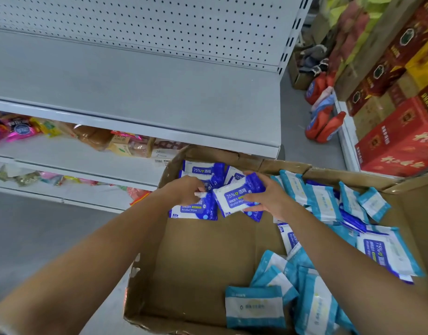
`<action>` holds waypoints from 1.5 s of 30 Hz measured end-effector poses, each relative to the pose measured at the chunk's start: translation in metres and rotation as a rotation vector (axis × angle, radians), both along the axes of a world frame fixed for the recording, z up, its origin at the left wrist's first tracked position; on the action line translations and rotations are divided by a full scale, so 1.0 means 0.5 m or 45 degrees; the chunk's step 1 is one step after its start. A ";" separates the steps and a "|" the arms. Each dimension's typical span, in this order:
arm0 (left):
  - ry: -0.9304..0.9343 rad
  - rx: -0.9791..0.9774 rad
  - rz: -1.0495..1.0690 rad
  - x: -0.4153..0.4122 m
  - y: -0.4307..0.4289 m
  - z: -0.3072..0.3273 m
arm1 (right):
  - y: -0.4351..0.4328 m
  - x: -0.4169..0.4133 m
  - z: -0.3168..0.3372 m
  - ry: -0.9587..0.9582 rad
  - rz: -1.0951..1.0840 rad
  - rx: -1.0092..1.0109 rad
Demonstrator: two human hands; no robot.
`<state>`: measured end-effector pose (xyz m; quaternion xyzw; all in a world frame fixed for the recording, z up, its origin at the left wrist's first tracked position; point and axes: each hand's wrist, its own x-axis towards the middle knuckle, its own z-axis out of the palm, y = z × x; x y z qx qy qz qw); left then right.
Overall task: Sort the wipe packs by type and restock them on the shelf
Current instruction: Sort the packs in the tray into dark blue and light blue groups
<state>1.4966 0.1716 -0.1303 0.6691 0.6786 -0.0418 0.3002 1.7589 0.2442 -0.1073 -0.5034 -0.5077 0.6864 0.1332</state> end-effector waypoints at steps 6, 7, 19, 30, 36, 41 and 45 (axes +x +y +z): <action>-0.009 0.014 0.030 0.003 -0.002 0.001 | -0.015 0.008 -0.044 -0.361 0.155 0.267; -0.007 0.014 0.033 0.004 -0.003 0.002 | -0.014 0.010 -0.049 -0.464 0.266 0.375; 0.143 0.127 -0.025 0.005 -0.009 0.006 | -0.018 -0.028 -0.048 -1.004 0.979 0.937; -0.048 0.280 -0.220 0.218 0.014 0.004 | -0.017 0.170 -0.015 -1.065 0.681 0.760; -0.103 0.121 -0.475 0.404 0.038 -0.015 | -0.004 0.331 -0.027 -1.264 0.423 0.650; -0.195 0.221 -0.450 0.482 0.033 -0.028 | -0.007 0.355 -0.030 -1.339 0.299 0.619; -0.153 0.315 -0.609 0.513 0.042 -0.048 | -0.017 0.339 -0.044 -1.432 0.404 0.557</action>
